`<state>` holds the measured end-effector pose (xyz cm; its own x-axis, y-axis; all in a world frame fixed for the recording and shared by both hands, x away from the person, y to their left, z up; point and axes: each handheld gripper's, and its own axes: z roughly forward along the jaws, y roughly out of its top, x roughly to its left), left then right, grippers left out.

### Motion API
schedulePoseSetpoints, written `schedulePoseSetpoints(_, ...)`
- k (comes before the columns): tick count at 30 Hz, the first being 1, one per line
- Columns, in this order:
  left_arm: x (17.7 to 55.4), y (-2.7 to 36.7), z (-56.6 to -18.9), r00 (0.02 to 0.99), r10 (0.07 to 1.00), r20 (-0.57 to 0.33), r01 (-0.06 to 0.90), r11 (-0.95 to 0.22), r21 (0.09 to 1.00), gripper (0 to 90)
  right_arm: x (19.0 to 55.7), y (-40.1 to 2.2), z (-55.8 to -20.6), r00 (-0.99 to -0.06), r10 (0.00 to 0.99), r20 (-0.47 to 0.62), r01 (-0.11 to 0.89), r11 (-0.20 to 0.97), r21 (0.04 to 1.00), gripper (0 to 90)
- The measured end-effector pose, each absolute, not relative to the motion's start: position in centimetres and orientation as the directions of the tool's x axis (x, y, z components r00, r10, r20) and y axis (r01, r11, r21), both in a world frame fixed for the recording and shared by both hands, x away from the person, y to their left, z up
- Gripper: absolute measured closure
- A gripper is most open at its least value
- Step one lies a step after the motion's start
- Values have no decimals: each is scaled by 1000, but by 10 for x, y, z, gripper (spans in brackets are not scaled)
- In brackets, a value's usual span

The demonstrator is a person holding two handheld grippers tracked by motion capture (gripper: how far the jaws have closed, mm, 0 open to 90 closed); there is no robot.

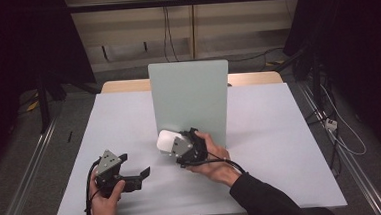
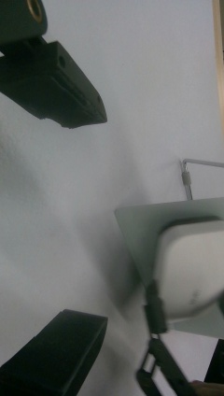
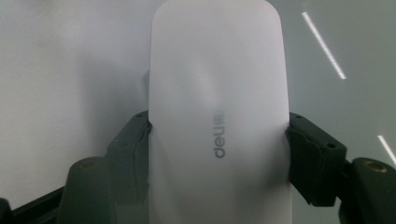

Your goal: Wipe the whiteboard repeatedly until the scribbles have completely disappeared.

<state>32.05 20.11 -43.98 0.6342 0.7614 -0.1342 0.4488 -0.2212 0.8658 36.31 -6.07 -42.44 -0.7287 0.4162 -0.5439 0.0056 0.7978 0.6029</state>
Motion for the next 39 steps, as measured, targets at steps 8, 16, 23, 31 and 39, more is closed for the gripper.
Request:
schedulePoseSetpoints(8,321,201,-440,642,758,-114,442,-245,863,40,374,-85,-389,-646,515,-563,9,743,669,315)
schedulePoseSetpoints(16,321,200,-440,644,756,-114,440,-244,864,40,367,-69,-414,-694,458,-556,0,772,636,315)
schedulePoseSetpoints(23,321,201,-440,638,761,-116,443,-240,863,40,359,-49,-441,-753,400,-523,1,795,606,315)
schedulePoseSetpoints(31,321,200,-440,646,755,-112,441,-249,862,40,363,-49,-431,-720,444,-532,-10,761,648,315)
schedulePoseSetpoints(39,320,200,-442,642,759,-113,450,-253,857,40,367,-70,-413,-660,542,-519,10,698,716,315)
